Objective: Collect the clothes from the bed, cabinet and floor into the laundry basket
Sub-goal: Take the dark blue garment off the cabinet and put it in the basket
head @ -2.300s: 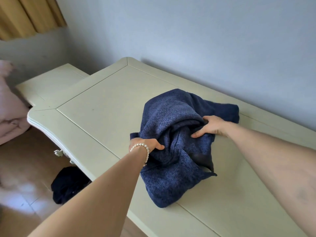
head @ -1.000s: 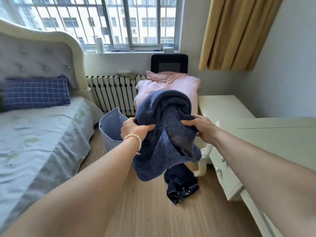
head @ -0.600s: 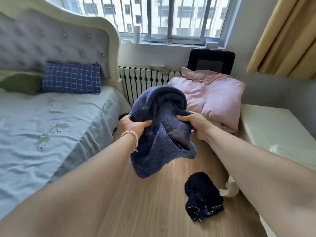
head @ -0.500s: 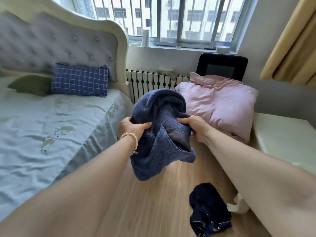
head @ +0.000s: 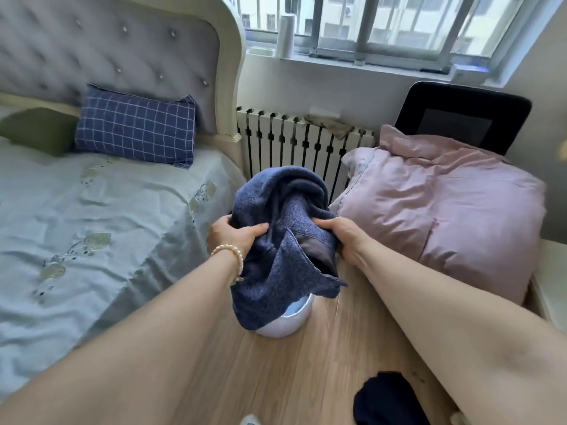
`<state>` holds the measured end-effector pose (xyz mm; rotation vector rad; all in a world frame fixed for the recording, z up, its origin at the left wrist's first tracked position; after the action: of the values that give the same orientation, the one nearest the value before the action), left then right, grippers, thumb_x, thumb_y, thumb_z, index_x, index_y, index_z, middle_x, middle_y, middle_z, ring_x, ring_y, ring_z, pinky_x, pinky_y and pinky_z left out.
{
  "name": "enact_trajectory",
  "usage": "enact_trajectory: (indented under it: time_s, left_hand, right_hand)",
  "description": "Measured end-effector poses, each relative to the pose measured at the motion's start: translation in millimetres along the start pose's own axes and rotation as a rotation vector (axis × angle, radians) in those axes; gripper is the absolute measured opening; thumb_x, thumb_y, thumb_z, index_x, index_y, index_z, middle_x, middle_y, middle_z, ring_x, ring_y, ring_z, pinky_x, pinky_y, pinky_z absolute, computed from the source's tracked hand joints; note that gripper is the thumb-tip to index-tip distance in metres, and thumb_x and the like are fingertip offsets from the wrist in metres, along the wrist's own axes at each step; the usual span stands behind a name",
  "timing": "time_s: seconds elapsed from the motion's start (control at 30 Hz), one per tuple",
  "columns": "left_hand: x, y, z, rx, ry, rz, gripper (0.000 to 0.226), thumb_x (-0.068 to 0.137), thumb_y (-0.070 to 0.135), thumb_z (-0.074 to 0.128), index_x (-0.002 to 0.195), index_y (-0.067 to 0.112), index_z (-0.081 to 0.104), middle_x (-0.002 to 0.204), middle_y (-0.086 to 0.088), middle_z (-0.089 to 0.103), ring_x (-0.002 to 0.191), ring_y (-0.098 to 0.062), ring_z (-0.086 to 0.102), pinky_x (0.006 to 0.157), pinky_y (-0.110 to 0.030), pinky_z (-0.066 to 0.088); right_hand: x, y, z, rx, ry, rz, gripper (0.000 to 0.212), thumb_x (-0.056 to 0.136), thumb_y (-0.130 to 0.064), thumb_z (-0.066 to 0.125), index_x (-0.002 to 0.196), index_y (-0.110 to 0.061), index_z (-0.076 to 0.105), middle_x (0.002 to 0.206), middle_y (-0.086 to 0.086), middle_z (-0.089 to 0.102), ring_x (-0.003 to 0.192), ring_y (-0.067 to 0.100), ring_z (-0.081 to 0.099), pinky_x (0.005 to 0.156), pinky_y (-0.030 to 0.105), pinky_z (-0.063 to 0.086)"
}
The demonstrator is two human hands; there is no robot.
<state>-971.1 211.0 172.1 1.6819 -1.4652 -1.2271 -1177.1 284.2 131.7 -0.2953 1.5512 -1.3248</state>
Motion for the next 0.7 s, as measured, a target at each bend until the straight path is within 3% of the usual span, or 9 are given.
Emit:
enact_trajectory:
  time_s: [0.1,0.2,0.33,0.4,0.47,0.53,0.57,0.63,0.7]
  left_hand:
    - [53.1,-14.4,28.1,0.008,-0.001,-0.033,0.061,0.059,0.038,0.086,0.113,0.018,0.068,0.113,-0.001,0.072,0.103,-0.022,0.066,0.084,-0.025,0.047]
    - [105.5,-36.5,60.1,0.020,-0.015,-0.072,0.066,0.058,0.038,0.086,0.118,0.020,0.066,0.115,0.002,0.070,0.105,-0.019,0.065,0.082,-0.021,0.043]
    - [157.3,-69.9,99.0,0.049,-0.029,-0.126,0.055,0.053,0.036,0.086,0.104,0.019,0.071,0.105,0.001,0.074,0.088,-0.017,0.066,0.082,-0.026,0.051]
    - [177.1,-90.0,119.8,0.060,-0.027,-0.176,0.049,0.052,0.034,0.085,0.097,0.017,0.072,0.099,-0.001,0.075,0.088,-0.019,0.068,0.082,-0.030,0.054]
    - [191.1,-111.0,137.1,0.077,-0.035,-0.223,0.051,0.053,0.034,0.084,0.099,0.016,0.072,0.102,-0.002,0.075,0.094,-0.023,0.069,0.087,-0.034,0.055]
    - [200.7,-129.5,150.3,0.093,-0.055,-0.276,0.052,0.056,0.034,0.083,0.104,0.016,0.071,0.106,-0.002,0.073,0.099,-0.025,0.068,0.090,-0.035,0.053]
    - [205.0,-137.5,155.7,0.092,-0.074,-0.299,0.056,0.055,0.036,0.083,0.106,0.017,0.070,0.109,-0.003,0.072,0.102,-0.025,0.067,0.092,-0.035,0.052]
    - [211.7,-148.7,166.1,0.075,-0.136,-0.358,0.079,0.048,0.046,0.079,0.121,0.018,0.064,0.124,-0.003,0.067,0.114,-0.026,0.062,0.100,-0.038,0.049]
    - [218.0,-157.9,175.8,0.054,-0.202,-0.430,0.106,0.051,0.054,0.077,0.144,0.020,0.041,0.146,-0.001,0.048,0.134,-0.026,0.047,0.112,-0.040,0.038]
  right_hand:
    - [56.3,9.7,6.5,0.021,-0.012,0.065,0.031,0.086,-0.008,0.066,0.117,-0.007,0.066,0.105,0.014,0.071,0.080,0.026,0.068,0.080,0.038,0.056]
    - [121.4,29.2,6.1,0.023,-0.013,0.170,0.013,0.090,-0.008,0.060,0.100,-0.013,0.068,0.083,0.008,0.074,0.064,0.020,0.070,0.064,0.031,0.057]
    - [190.1,59.5,2.2,-0.024,-0.018,0.265,0.016,0.091,-0.006,0.056,0.092,-0.015,0.069,0.067,0.004,0.075,0.054,0.017,0.070,0.053,0.025,0.056]
    - [218.3,75.6,0.9,-0.059,-0.018,0.308,0.020,0.091,-0.004,0.057,0.084,-0.015,0.071,0.064,0.003,0.074,0.053,0.016,0.070,0.056,0.026,0.057]
    - [241.9,91.0,0.1,-0.136,-0.010,0.310,0.015,0.081,-0.009,0.067,0.093,-0.014,0.075,0.083,0.003,0.078,0.077,0.021,0.074,0.080,0.034,0.058]
    - [273.5,112.9,-8.2,-0.215,-0.016,0.314,0.046,0.067,-0.014,0.073,0.113,-0.014,0.072,0.102,0.004,0.077,0.101,0.027,0.071,0.097,0.045,0.052]
    - [278.7,117.4,-8.3,-0.245,-0.029,0.329,0.048,0.068,-0.015,0.073,0.116,-0.014,0.070,0.104,0.004,0.077,0.101,0.027,0.071,0.096,0.044,0.053]
    - [284.1,122.1,-4.3,-0.279,-0.029,0.344,0.030,0.080,-0.013,0.069,0.111,-0.016,0.069,0.098,0.002,0.074,0.087,0.020,0.070,0.080,0.029,0.057]
    - [283.6,118.9,4.9,-0.318,-0.025,0.325,0.033,0.087,-0.019,0.065,0.119,-0.017,0.058,0.114,0.003,0.068,0.090,0.018,0.066,0.075,0.028,0.055]
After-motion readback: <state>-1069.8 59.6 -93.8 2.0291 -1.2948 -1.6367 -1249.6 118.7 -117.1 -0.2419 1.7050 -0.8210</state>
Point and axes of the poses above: each hand's wrist, its own x-axis towards the middle knuckle, its own z-axis out of the palm, y = z × x, the point moved 2 cm from there along x, towards the middle knuckle
